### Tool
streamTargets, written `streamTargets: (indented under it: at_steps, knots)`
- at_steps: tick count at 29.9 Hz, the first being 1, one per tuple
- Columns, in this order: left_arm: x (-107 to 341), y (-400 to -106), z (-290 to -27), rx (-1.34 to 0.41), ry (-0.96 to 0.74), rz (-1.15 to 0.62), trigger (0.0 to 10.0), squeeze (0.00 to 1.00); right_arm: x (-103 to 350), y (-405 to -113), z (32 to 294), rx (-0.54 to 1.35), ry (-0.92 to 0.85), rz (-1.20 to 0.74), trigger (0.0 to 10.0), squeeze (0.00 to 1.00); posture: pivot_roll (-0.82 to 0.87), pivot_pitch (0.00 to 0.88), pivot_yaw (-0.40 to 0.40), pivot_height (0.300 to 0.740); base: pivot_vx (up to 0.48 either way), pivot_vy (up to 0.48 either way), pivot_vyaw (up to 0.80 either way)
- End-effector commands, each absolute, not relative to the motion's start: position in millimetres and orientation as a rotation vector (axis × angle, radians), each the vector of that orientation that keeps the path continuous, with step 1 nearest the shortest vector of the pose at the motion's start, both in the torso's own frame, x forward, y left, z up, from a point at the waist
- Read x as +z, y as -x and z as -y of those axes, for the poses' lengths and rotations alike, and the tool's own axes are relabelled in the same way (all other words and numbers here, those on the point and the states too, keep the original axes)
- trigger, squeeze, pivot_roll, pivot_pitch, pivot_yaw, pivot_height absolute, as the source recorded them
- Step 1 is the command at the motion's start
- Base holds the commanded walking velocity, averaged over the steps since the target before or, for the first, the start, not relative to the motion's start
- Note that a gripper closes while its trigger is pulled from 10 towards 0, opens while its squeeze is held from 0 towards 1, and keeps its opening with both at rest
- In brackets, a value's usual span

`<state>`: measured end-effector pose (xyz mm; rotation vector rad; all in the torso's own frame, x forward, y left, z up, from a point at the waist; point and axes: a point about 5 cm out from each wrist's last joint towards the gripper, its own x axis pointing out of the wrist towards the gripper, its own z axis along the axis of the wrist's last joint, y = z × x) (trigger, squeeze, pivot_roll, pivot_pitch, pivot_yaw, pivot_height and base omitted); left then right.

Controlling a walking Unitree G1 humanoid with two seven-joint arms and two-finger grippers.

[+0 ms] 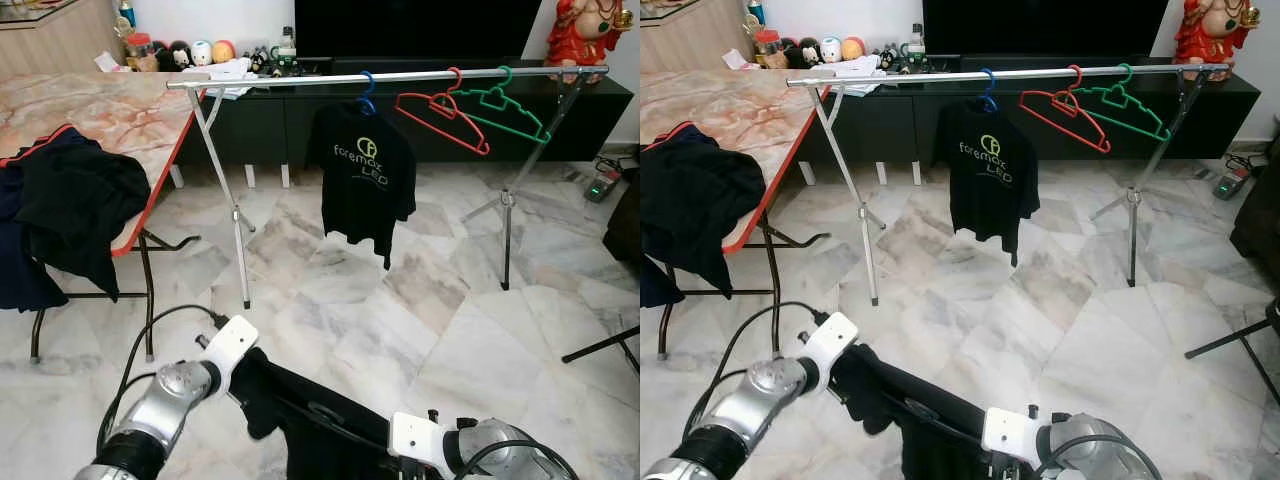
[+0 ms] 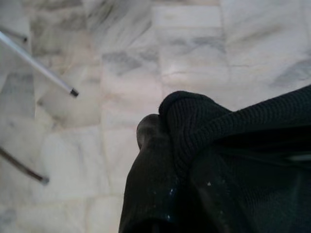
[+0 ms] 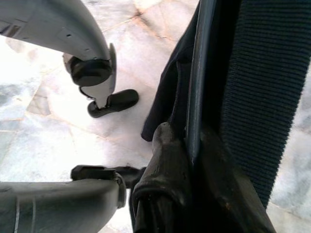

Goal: Hang hanger

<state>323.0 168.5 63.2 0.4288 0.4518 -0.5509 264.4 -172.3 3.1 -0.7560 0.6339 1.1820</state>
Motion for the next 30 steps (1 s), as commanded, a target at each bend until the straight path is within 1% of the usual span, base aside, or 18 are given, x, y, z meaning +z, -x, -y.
streamTargets:
  at_steps: [1, 2, 3, 4, 6, 8, 10, 13, 14, 15, 18, 23, 25, 27, 30]
  knots:
    - [76, -325, -174, -0.561, -0.454, -0.434, 0.0, 0.00, -6, -259, 182, 1.163, 0.793, -0.712, 0.0, 0.00, -0.02, 0.089, 0.016, 0.740, 0.000, 0.000, 0.00]
    - [79, -323, -172, -0.590, -0.478, -0.440, 0.0, 0.00, -6, -261, 181, 1.121, 0.796, -0.705, 0.0, 0.00, -0.02, 0.089, 0.016, 0.740, 0.000, 0.000, 0.00]
    - [79, -323, -172, -0.590, -0.478, -0.440, 0.0, 0.00, -6, -261, 181, 1.121, 0.796, -0.705, 0.0, 0.00, -0.02, 0.089, 0.016, 0.740, 0.000, 0.000, 0.00]
    - [79, -321, -171, -0.620, -0.501, -0.459, 0.0, 0.00, -4, -267, 181, 1.044, 0.789, -0.673, 0.0, 0.00, -0.02, 0.089, 0.016, 0.740, 0.000, 0.000, 0.00]
    - [78, -317, -171, -0.651, -0.532, -0.490, 0.0, 0.00, -1, -274, 181, 0.961, 0.765, -0.643, 0.0, 0.00, -0.02, 0.091, 0.016, 0.740, 0.000, 0.000, 0.00]
    - [68, -313, -177, -0.646, -0.614, -0.566, 0.0, 0.00, 7, -284, 179, 0.875, 0.679, -0.592, 0.0, 0.00, -0.02, 0.091, 0.018, 0.740, 0.000, 0.000, 0.00]
    - [63, -310, -179, -0.640, -0.639, -0.598, 0.0, 0.00, 12, -288, 177, 0.858, 0.628, -0.572, 0.0, 0.00, -0.02, 0.092, 0.018, 0.740, 0.000, 0.000, 0.00]
    - [62, -307, -177, -0.645, -0.627, -0.609, 0.0, 0.00, 13, -290, 175, 0.857, 0.593, -0.568, 0.0, 0.00, -0.02, 0.094, 0.017, 0.740, 0.000, 0.000, 0.00]
    - [67, -306, -171, -0.664, -0.587, -0.585, 0.0, 0.00, 12, -289, 174, 0.874, 0.587, -0.579, 0.0, 0.00, -0.02, 0.094, 0.017, 0.740, 0.000, 0.000, 0.00]
    - [67, -306, -171, -0.664, -0.587, -0.585, 0.0, 0.00, 12, -289, 174, 0.874, 0.587, -0.579, 0.0, 0.00, -0.02, 0.094, 0.017, 0.740, 0.000, 0.000, 0.00]
    - [80, -311, -162, -0.664, -0.518, -0.517, 0.0, 0.00, 3, -279, 170, 0.960, 0.605, -0.634, 0.0, 0.00, -0.02, 0.094, 0.014, 0.740, 0.000, 0.000, 0.00]
    - [92, -316, -159, -0.658, -0.478, -0.472, 0.0, 0.00, -2, -274, 168, 0.990, 0.618, -0.669, 0.0, 0.00, -0.02, 0.093, 0.013, 0.740, 0.000, 0.000, 0.00]
    - [99, -316, -157, -0.663, -0.448, -0.449, 0.0, 0.00, -4, -273, 167, 0.995, 0.628, -0.678, 0.0, 0.00, -0.02, 0.093, 0.013, 0.740, 0.000, 0.000, 0.00]
    - [110, -315, -148, -0.708, -0.402, -0.409, 0.0, 0.00, -6, -274, 165, 0.975, 0.652, -0.687, 0.0, 0.00, -0.02, 0.093, 0.013, 0.740, 0.000, 0.000, 0.00]
    - [115, -314, -142, -0.740, -0.375, -0.395, 0.0, 0.00, -6, -275, 163, 0.964, 0.646, -0.691, 0.0, 0.00, -0.01, 0.094, 0.013, 0.740, 0.000, 0.000, 0.00]
